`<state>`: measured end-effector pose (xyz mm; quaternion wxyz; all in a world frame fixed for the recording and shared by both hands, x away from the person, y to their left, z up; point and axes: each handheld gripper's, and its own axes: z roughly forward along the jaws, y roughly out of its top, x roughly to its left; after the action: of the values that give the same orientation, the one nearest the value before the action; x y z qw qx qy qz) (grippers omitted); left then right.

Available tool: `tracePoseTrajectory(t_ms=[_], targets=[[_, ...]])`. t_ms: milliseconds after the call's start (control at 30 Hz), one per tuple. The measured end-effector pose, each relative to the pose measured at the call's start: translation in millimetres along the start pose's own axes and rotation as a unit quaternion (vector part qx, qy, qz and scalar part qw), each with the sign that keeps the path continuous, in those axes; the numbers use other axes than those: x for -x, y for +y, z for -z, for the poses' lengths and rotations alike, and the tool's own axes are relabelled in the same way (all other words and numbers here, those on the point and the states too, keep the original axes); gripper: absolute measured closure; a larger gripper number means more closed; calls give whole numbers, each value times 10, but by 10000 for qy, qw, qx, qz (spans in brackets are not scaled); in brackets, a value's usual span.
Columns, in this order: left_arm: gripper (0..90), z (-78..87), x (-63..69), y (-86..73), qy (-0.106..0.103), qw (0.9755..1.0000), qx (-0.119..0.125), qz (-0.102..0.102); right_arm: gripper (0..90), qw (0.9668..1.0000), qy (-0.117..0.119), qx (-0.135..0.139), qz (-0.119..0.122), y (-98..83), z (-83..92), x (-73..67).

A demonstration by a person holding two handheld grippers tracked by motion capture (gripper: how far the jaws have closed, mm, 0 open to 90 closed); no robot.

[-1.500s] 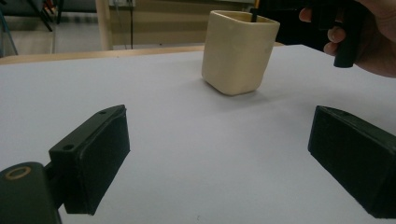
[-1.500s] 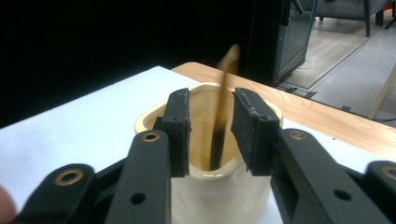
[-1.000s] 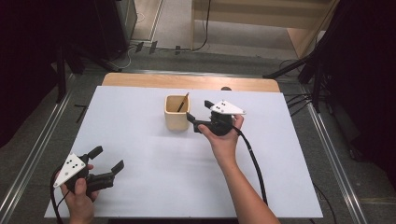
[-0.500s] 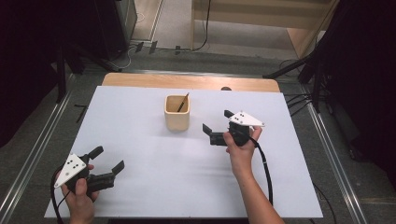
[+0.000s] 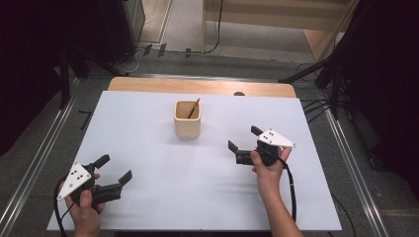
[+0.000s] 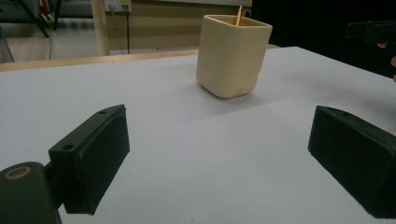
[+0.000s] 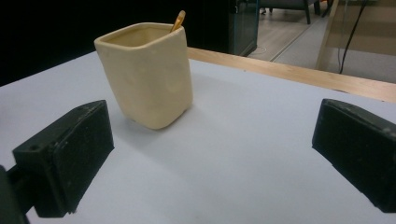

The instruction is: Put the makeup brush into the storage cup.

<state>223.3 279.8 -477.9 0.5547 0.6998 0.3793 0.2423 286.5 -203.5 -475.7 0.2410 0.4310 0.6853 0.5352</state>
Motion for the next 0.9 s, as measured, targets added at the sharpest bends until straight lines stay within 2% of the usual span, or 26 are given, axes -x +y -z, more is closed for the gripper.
tracePoseTrajectory(t_ms=[500, 900], targets=[[60, -10, 13, -4, -7, 10000, -40, -19, 0, 9996, -269, -63, -52, -217, 259, 127], [61, -18, 24, -8, -28, 10000, -55, -28, 0, 9987, -450, -47, -218, -403, 480, 264]])
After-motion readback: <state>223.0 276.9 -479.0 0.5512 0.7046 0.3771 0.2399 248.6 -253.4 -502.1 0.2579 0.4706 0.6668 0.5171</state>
